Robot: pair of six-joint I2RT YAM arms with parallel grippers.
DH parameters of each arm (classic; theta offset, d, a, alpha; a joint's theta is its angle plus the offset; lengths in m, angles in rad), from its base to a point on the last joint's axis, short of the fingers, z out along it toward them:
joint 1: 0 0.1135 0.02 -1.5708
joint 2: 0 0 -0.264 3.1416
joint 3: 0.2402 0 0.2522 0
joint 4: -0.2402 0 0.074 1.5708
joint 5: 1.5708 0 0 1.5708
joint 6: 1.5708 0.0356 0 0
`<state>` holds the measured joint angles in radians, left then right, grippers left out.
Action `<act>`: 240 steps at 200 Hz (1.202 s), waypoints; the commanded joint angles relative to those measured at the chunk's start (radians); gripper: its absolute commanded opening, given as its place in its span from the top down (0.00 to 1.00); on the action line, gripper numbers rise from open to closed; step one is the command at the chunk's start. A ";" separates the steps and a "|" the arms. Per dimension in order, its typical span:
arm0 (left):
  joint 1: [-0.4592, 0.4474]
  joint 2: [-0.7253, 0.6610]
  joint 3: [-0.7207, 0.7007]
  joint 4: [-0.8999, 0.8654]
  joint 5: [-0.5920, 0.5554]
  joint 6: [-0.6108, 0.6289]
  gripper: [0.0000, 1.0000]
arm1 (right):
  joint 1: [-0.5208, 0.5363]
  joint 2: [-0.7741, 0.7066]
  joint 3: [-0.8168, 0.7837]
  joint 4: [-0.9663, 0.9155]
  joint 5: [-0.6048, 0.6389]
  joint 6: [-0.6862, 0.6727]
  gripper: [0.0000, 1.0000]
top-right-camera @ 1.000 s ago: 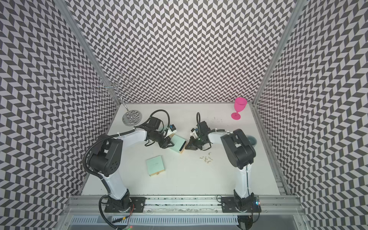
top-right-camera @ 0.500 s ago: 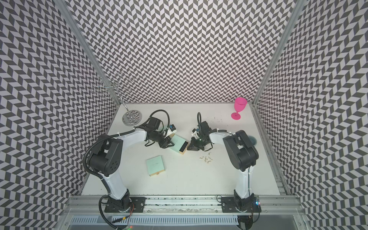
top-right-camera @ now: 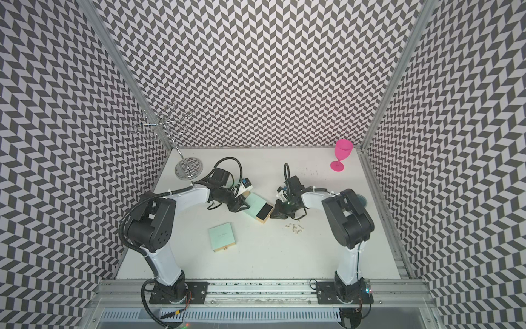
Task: Place the earrings into the drawer-style jewelry box
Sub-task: Open the drawer in the jewelry box.
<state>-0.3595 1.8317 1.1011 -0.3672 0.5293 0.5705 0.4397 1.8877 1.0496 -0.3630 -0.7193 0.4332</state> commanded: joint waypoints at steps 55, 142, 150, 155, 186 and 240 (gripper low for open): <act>0.001 0.011 -0.046 -0.013 -0.053 0.012 0.43 | -0.014 -0.056 -0.034 -0.017 0.049 -0.014 1.00; 0.002 0.005 -0.046 -0.007 -0.055 0.012 0.43 | -0.016 -0.085 -0.066 -0.009 0.061 -0.004 1.00; 0.001 0.004 -0.046 -0.007 -0.057 0.012 0.43 | -0.016 -0.087 -0.068 -0.008 0.060 -0.004 1.00; 0.001 0.004 -0.046 -0.008 -0.057 0.013 0.43 | -0.016 -0.087 -0.068 -0.008 0.060 -0.004 1.00; 0.001 -0.002 -0.049 -0.006 -0.058 0.013 0.43 | -0.016 -0.084 -0.068 -0.007 0.060 -0.005 0.98; 0.001 -0.015 -0.043 -0.006 -0.055 0.010 0.42 | -0.016 -0.079 -0.042 -0.007 0.061 0.001 0.91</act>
<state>-0.3595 1.8236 1.0836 -0.3401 0.5285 0.5632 0.4286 1.8362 0.9955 -0.3676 -0.6769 0.4351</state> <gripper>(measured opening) 0.579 0.081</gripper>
